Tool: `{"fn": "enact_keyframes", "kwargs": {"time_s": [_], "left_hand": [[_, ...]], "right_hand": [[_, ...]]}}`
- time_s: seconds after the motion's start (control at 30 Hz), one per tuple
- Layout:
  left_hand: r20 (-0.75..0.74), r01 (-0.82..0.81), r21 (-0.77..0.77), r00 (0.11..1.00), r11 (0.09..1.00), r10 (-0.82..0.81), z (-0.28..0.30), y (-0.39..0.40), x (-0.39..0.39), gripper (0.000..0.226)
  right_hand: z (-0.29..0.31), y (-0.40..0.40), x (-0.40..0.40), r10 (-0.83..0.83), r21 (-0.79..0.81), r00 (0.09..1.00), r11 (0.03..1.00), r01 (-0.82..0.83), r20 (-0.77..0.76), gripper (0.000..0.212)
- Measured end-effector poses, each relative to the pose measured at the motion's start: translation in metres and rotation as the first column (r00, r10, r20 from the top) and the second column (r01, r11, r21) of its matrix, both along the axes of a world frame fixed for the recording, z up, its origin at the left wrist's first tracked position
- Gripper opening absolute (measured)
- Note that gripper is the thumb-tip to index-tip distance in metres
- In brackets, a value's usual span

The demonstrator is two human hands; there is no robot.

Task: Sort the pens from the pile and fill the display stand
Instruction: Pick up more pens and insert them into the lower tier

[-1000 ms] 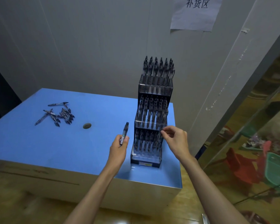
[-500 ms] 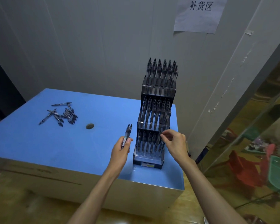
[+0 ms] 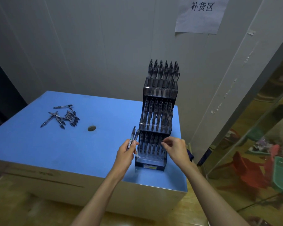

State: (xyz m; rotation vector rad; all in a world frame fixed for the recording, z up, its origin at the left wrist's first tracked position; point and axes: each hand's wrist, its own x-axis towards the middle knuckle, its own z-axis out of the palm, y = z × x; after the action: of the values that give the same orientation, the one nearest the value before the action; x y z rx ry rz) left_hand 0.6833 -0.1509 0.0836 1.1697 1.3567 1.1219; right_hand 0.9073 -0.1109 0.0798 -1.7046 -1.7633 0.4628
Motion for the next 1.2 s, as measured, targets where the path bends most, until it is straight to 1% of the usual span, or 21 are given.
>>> {"fn": "enact_keyframes", "kwargs": {"time_s": [0.1, 0.2, 0.37, 0.43, 0.53, 0.6, 0.7, 0.8, 0.87, 0.93, 0.97, 1.0, 1.07, 1.1, 1.13, 1.2], "left_hand": [[0.021, 0.008, -0.013, 1.000, 1.000, -0.008, 0.004, 0.002, 0.006, 0.027], [0.042, 0.034, -0.008, 0.999, 0.999, -0.033, 0.006, 0.003, 0.013, 0.025], [0.032, 0.059, 0.044, 0.998, 0.997, -0.060, 0.008, 0.003, 0.029, 0.014], [0.024, 0.063, 0.065, 0.998, 0.996, -0.065, 0.009, 0.003, 0.034, 0.011], [0.009, 0.092, 0.090, 0.996, 0.992, -0.093, 0.008, 0.003, 0.037, 0.011], [-0.010, 0.109, 0.089, 0.994, 0.990, -0.109, 0.007, 0.003, 0.038, 0.016], [-0.062, 0.129, 0.073, 0.990, 0.989, -0.124, 0.009, 0.002, 0.039, 0.035], [-0.117, 0.068, 0.065, 0.991, 0.996, -0.060, 0.006, 0.003, 0.035, 0.038], [-0.130, 0.031, 0.055, 0.991, 0.998, -0.024, 0.004, 0.003, 0.031, 0.039], [-0.142, 0.007, 0.049, 0.990, 0.999, 0.000, 0.003, 0.003, 0.026, 0.042], [-0.152, 0.002, 0.049, 0.988, 0.999, 0.005, 0.003, 0.003, 0.024, 0.042], [-0.161, 0.002, 0.052, 0.987, 0.999, 0.007, 0.003, 0.003, 0.022, 0.042], [-0.164, 0.004, 0.048, 0.986, 0.999, 0.004, 0.003, 0.002, 0.018, 0.043], [-0.158, 0.004, 0.040, 0.987, 0.999, 0.003, 0.004, 0.002, 0.017, 0.042], [-0.149, -0.001, 0.028, 0.989, 1.000, 0.005, 0.004, 0.002, 0.016, 0.042], [-0.140, -0.012, 0.012, 0.990, 1.000, 0.014, 0.004, 0.001, 0.014, 0.038]], "right_hand": [[0.011, -0.002, 0.001, -0.002, 0.058, 0.999, 0.998, 0.004, -0.042, 0.014], [0.027, -0.004, -0.004, 0.024, 0.086, 0.988, 0.996, -0.011, -0.149, 0.014], [0.043, -0.008, -0.017, 0.098, 0.028, 0.922, 0.995, -0.095, -0.375, 0.019], [0.042, -0.008, -0.019, 0.092, 0.003, 0.901, 0.995, -0.099, -0.424, 0.017], [0.041, -0.009, -0.019, 0.065, -0.030, 0.877, 0.995, -0.090, -0.476, 0.013], [0.042, -0.011, -0.018, 0.025, -0.084, 0.819, 0.992, -0.089, -0.573, 0.012], [0.045, -0.013, -0.015, -0.038, -0.144, 0.701, 0.985, -0.092, -0.712, 0.011], [0.046, -0.012, -0.010, -0.095, -0.148, 0.616, 0.988, -0.037, -0.782, 0.011], [0.045, -0.010, -0.003, -0.126, -0.140, 0.588, 0.990, 0.022, -0.799, 0.013], [0.044, -0.009, 0.005, -0.123, -0.108, 0.626, 0.992, 0.061, -0.770, 0.011], [0.042, -0.009, 0.009, -0.116, -0.086, 0.667, 0.993, 0.078, -0.736, 0.010], [0.040, -0.008, 0.013, -0.110, -0.060, 0.723, 0.994, 0.095, -0.682, 0.009], [0.034, -0.008, 0.018, -0.098, 0.006, 0.845, 0.993, 0.118, -0.526, 0.007], [0.032, -0.009, 0.019, -0.087, 0.040, 0.889, 0.992, 0.118, -0.450, 0.007], [0.029, -0.009, 0.020, -0.081, 0.068, 0.917, 0.991, 0.116, -0.392, 0.008], [0.026, -0.010, 0.021, -0.077, 0.101, 0.942, 0.988, 0.116, -0.326, 0.012]]}}
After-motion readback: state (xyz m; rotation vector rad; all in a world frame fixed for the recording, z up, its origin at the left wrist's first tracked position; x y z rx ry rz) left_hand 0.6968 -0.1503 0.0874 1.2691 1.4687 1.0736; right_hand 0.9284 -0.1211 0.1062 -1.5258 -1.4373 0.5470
